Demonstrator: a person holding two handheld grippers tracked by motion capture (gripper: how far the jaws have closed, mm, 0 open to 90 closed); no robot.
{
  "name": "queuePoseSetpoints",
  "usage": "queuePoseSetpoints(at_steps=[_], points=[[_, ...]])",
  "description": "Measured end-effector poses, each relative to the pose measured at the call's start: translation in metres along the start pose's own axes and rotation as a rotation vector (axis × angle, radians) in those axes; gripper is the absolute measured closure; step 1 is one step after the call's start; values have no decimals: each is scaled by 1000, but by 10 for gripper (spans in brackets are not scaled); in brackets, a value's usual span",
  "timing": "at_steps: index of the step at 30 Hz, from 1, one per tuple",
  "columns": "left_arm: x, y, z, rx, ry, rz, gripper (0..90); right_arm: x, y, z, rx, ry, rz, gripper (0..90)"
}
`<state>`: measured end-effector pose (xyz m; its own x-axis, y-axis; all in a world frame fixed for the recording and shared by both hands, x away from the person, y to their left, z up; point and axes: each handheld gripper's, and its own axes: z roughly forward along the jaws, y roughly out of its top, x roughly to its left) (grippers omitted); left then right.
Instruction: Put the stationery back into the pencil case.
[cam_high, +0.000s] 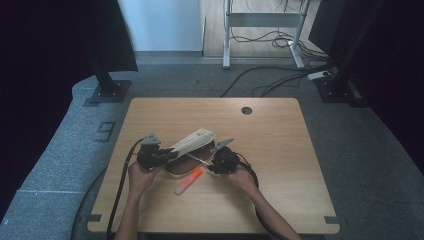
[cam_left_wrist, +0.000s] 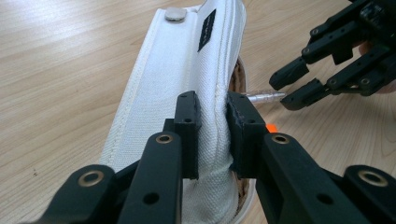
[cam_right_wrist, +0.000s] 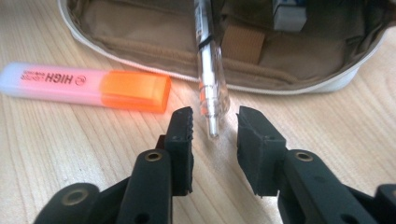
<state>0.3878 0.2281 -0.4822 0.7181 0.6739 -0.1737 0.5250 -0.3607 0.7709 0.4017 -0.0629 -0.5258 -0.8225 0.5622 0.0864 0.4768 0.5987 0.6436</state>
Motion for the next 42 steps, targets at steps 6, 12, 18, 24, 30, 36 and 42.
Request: queuePoseSetpoints(at_steps=[6, 12, 18, 24, 30, 36, 42], points=[[0, 0, 0, 1, -2, -2, 758, 1, -2, 4, 7, 4, -11, 801], [0, 0, 0, 2, -5, -4, 758, -2, 3, -2, -2, -13, -20, 830], [0, 0, 1, 2, -7, -5, 758, -5, 7, -2, -5, -33, -23, 828], [0, -1, 1, 3, -8, -5, 757, -15, 15, -1, -21, -67, -14, 830], [0, -1, 1, 3, -11, -6, 757, -24, 25, 4, -29, -87, -12, 849], [1, -1, 1, 2, -14, -8, 757, -18, 24, 0, -42, -57, -29, 784], [1, -1, 1, 5, -13, -6, 756, -7, 17, -3, -39, 16, -19, 640]])
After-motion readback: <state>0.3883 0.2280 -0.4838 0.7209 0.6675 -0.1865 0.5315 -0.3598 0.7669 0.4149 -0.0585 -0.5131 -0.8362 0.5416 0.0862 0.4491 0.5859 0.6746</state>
